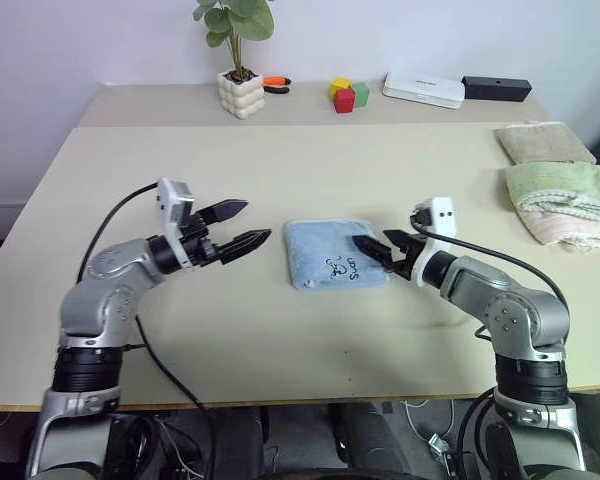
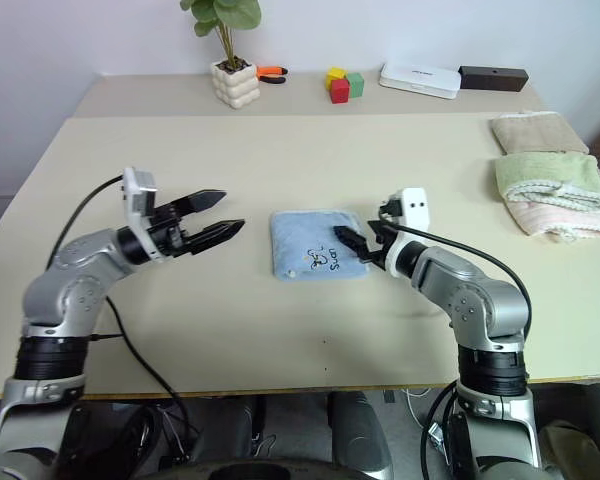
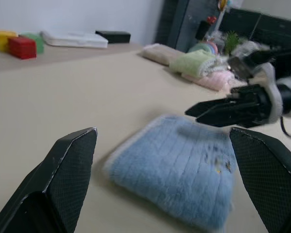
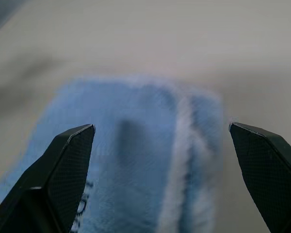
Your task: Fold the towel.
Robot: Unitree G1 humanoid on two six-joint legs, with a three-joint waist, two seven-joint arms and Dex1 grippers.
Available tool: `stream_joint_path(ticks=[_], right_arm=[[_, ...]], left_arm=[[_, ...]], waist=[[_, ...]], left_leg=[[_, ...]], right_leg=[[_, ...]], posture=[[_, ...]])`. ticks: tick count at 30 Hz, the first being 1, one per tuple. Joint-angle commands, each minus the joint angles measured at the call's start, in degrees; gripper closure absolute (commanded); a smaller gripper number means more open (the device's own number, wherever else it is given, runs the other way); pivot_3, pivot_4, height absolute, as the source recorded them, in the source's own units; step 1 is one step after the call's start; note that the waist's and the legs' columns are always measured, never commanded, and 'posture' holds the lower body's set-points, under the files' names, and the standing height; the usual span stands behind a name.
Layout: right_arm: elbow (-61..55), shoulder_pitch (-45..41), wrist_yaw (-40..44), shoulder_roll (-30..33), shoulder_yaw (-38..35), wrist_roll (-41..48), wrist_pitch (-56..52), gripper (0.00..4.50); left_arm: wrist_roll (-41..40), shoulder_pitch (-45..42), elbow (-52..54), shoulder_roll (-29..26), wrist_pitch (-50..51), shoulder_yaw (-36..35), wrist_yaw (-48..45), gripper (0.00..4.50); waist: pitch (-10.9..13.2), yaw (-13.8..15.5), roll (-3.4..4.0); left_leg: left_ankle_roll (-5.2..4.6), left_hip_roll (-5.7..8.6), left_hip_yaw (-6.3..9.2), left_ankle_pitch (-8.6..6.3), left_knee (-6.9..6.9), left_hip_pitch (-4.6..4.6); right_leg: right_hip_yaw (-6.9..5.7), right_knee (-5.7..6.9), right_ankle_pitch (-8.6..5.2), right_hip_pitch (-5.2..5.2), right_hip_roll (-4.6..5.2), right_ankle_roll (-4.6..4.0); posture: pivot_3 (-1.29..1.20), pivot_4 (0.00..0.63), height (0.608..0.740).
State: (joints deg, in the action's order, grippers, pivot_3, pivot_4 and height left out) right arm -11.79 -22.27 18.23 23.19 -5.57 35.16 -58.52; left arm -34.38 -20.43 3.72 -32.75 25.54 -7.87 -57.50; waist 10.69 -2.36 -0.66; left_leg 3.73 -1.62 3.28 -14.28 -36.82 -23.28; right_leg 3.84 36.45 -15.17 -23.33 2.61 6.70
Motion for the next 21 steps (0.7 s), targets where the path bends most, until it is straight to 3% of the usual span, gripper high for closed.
stream_joint_path(ticks=[1,6,9,15,21], right_arm=[[3.1,-1.2,-0.3,1.5,3.9,-4.6,0.0,0.00],[4.1,-1.9,2.7,0.9,3.0,-2.0,-4.4,0.00],[4.6,-2.9,3.7,-1.5,-0.3,2.2,-9.0,1.29],[6.7,-6.4,0.9,-6.8,-8.4,6.5,-14.5,4.41],[7.3,-8.8,-7.7,-12.3,-22.7,10.8,-13.6,4.46]], left_arm=[[-0.9,0.4,2.1,-1.2,-0.4,-1.9,-0.4,0.06],[-1.0,0.7,1.8,-0.9,-0.6,-2.8,1.8,0.06],[-1.5,0.5,1.5,0.1,-0.3,-3.4,3.6,0.00],[0.2,-0.5,1.3,2.6,-2.1,-1.9,5.2,0.00],[0.9,-3.3,-1.7,5.1,-4.1,-0.6,4.9,0.00]], waist=[[0.0,0.2,-0.02],[0.0,-0.1,-0.08],[0.0,-0.1,-0.08],[0.0,-0.2,-0.04],[0.0,0.2,-0.03]], left_leg=[[0.00,0.00,0.00,0.00,-0.01,-0.01],[0.00,-0.01,0.01,0.00,-0.08,-0.01],[-0.01,-0.02,0.02,0.00,-0.06,-0.01],[-0.01,-0.07,0.01,-0.01,-0.04,-0.03],[-0.01,-0.04,0.00,-0.01,-0.06,-0.07]], right_leg=[[-0.01,-0.01,0.00,-0.01,0.01,0.00],[-0.01,0.00,0.02,0.02,-0.01,-0.02],[-0.01,0.01,0.02,0.01,-0.03,0.00],[-0.01,0.06,0.03,-0.06,-0.08,0.00],[-0.01,0.05,0.03,-0.08,-0.06,0.01]], posture=[[0.00,0.150,0.740],[0.00,0.150,0.740],[0.00,0.150,0.740],[0.00,0.150,0.740],[0.00,0.150,0.740]])
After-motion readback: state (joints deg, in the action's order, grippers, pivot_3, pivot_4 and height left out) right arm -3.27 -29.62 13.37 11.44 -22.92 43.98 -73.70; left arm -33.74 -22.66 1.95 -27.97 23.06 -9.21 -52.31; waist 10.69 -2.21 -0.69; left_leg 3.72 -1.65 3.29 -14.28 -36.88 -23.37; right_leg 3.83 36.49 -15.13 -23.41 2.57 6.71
